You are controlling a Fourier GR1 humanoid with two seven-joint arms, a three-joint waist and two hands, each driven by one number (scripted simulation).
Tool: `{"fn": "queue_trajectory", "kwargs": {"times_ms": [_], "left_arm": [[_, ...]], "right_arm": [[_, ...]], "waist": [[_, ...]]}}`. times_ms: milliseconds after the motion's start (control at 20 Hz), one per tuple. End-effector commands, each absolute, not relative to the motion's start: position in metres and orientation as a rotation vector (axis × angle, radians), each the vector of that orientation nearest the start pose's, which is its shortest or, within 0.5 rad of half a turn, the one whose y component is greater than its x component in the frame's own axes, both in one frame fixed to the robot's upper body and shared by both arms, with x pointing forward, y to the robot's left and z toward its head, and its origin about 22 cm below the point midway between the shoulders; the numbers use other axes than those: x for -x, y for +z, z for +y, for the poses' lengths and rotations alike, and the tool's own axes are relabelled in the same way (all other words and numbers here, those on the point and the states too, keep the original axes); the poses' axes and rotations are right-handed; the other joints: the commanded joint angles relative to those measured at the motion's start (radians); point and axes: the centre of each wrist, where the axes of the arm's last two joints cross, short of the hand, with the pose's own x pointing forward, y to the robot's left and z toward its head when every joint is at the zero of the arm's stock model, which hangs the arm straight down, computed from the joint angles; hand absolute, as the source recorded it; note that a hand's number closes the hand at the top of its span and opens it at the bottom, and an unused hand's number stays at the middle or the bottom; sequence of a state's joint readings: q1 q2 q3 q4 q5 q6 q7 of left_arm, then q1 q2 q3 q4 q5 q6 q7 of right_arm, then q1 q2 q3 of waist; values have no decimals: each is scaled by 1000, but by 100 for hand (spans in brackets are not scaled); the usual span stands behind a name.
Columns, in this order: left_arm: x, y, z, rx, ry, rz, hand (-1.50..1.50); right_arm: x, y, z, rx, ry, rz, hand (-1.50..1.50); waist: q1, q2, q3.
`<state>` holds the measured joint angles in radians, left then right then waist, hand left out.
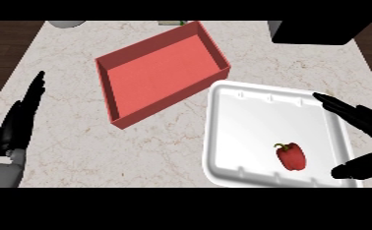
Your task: Pick the bell pepper from the tray and place it in the cardboard box
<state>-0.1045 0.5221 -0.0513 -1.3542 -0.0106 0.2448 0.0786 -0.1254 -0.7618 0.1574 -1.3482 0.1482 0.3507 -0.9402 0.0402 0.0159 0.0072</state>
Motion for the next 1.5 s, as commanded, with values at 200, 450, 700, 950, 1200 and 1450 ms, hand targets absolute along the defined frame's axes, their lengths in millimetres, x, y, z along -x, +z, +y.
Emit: {"fn": "queue_trajectory", "kwargs": {"times_ms": [200,450,700,950,1200,1450], "left_arm": [[-269,22,344,-618,-229,-1388,0],[-259,16,352,-637,-234,-1367,0],[-270,21,356,-630,-220,-1374,0],[-262,20,362,-637,-230,-1354,0],[-266,16,343,-644,-210,-1357,0],[-266,13,358,-638,-217,-1379,0]], "right_arm": [[-288,65,-386,-183,1716,-1828,-150],[-297,44,-374,-195,1839,-1725,-150],[-321,37,-361,-111,1901,-1682,-150],[-314,25,-371,-128,1914,-1692,-150],[-310,7,-357,-127,1911,-1701,-150],[-311,9,-343,-203,1908,-1711,-150]], "waist": [[1,-6,-5],[-15,-12,-6],[-27,-13,-7],[-32,-14,-7],[-35,-15,-7],[-37,-14,-7]]}}
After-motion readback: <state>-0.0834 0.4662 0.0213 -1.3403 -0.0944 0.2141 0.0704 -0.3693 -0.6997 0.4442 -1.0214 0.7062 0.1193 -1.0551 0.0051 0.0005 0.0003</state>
